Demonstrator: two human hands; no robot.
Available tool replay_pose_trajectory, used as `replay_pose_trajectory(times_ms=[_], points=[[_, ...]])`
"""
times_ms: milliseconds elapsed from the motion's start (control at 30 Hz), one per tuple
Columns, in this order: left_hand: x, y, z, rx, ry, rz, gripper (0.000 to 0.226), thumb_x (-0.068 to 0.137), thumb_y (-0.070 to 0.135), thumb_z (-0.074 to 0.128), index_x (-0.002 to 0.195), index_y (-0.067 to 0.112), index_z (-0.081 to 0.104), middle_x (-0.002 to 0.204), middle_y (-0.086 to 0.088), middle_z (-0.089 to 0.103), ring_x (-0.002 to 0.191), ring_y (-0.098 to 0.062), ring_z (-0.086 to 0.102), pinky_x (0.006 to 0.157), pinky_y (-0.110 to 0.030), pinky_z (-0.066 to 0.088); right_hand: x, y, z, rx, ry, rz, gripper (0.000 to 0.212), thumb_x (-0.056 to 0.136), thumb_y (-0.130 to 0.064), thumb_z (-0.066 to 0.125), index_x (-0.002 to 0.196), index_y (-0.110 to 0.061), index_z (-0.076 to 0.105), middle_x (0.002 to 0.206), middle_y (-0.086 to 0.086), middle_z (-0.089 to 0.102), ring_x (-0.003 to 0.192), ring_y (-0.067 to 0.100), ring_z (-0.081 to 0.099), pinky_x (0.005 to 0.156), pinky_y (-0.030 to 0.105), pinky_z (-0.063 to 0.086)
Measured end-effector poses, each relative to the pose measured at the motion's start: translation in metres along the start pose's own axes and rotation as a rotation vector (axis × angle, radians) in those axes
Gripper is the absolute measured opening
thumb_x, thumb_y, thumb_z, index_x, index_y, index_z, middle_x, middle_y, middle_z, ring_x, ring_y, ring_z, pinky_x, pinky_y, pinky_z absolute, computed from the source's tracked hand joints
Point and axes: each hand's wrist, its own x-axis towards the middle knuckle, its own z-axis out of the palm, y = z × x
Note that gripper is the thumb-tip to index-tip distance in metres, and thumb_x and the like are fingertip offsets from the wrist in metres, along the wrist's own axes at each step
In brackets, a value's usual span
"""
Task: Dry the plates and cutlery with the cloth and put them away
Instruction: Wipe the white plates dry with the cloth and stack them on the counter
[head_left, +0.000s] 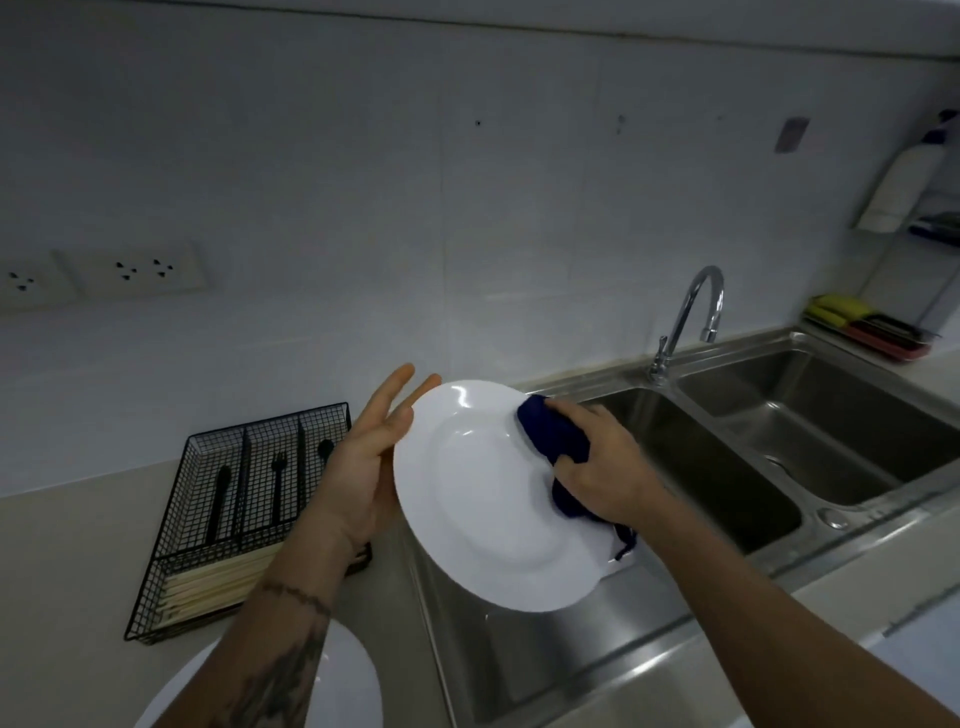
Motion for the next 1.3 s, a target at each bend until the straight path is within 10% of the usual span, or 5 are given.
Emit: replay_pose_trajectory(times_ms=[367,533,733,1000,1300], points=[[0.017,-0.020,0.011,-0.206,0.144,0.082,0.058,0.092,-0.008,0.044,0.141,0.023,0.049,0.134,-0.001,0.063,0.110,-0.026,0.068,0.077,-0.037,0.061,-0.046,0.001,0.027,-0.422,-0.017,-0.011,0.067,0.084,-0.028,0.044,0.148,-0.025,0.027,0.155,0.003,0.026,0.142,0.033,0.018,0.116,0.050,0.023],[0.019,-0.026,0.014,-0.160,0.297,0.146,0.052,0.093,-0.005,0.050,0.138,0.022,0.051,0.123,0.006,0.069,0.114,-0.025,0.065,0.082,-0.037,0.057,-0.093,-0.030,0.048,-0.064,-0.159,-0.087,0.066,0.081,-0.025,0.036,0.146,-0.032,0.034,0.142,-0.023,0.025,0.136,0.001,0.017,0.112,0.013,0.003],[0.017,-0.036,0.033,-0.030,0.285,0.139,0.035,0.097,0.009,0.056,0.127,0.028,0.058,0.122,0.007,0.070,0.118,-0.025,0.063,0.105,-0.048,0.047,-0.074,-0.073,0.060,0.294,-0.190,-0.094,0.057,0.095,-0.007,0.042,0.147,-0.031,0.033,0.143,-0.023,0.035,0.126,-0.008,0.034,0.100,-0.002,0.016],[0.008,-0.019,0.032,-0.267,0.227,0.103,0.039,0.096,-0.002,0.048,0.127,0.020,0.057,0.127,-0.003,0.067,0.119,-0.026,0.063,0.102,-0.041,0.048,-0.007,-0.075,0.059,0.008,-0.017,-0.256,0.066,0.089,-0.027,0.031,0.153,-0.026,0.016,0.160,-0.009,0.006,0.148,0.015,-0.001,0.121,0.034,0.004],[-0.008,-0.005,0.010,-0.221,0.240,0.120,0.058,0.081,-0.019,0.046,0.122,0.020,0.058,0.118,0.004,0.072,0.106,-0.025,0.068,0.081,-0.041,0.057,-0.001,-0.019,0.041,-0.347,0.100,0.022,0.066,0.090,-0.018,0.048,0.151,-0.017,0.022,0.157,0.003,0.022,0.142,0.027,0.019,0.117,0.048,0.018]])
